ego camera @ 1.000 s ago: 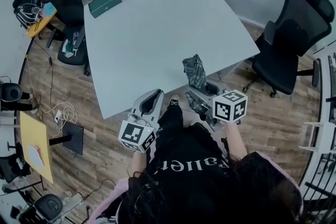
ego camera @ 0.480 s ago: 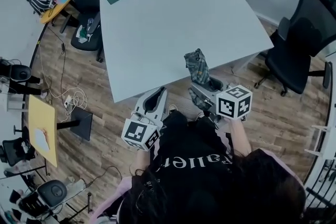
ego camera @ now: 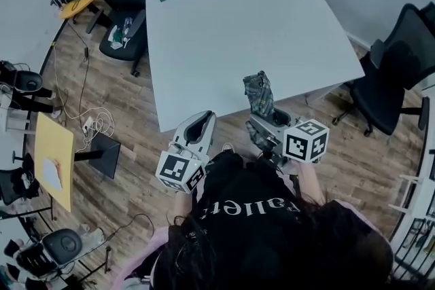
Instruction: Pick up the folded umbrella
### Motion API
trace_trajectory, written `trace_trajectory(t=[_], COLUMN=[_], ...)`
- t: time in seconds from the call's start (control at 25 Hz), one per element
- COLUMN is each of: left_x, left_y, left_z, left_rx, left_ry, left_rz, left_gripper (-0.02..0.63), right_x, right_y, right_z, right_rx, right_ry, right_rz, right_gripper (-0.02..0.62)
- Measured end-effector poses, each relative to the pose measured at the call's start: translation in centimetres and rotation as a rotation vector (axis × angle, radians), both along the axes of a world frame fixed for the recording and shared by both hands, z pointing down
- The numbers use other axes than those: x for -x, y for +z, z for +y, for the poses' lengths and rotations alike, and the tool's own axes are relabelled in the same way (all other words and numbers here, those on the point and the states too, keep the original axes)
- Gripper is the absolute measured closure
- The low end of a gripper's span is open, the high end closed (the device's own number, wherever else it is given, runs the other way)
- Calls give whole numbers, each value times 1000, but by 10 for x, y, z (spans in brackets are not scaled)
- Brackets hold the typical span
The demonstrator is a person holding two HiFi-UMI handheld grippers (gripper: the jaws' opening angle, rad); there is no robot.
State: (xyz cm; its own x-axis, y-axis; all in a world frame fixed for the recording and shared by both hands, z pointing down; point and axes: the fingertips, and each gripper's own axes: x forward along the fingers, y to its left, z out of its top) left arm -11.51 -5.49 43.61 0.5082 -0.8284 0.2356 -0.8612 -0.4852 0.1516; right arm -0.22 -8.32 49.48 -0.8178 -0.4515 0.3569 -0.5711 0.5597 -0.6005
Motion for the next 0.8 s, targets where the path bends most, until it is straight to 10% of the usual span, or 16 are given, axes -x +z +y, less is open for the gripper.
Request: trace_trajectory(t=[0.8], left_x=[51], left_y=[-1], left_z=[-15], left_rx=[-21], left_ry=[2], left_rz=[43], left_gripper=[580], right_x=[63], right_y=[4], right_z=[-8], right_rx=[7], right_ry=[-42], right_rz=[61], right_gripper=[360])
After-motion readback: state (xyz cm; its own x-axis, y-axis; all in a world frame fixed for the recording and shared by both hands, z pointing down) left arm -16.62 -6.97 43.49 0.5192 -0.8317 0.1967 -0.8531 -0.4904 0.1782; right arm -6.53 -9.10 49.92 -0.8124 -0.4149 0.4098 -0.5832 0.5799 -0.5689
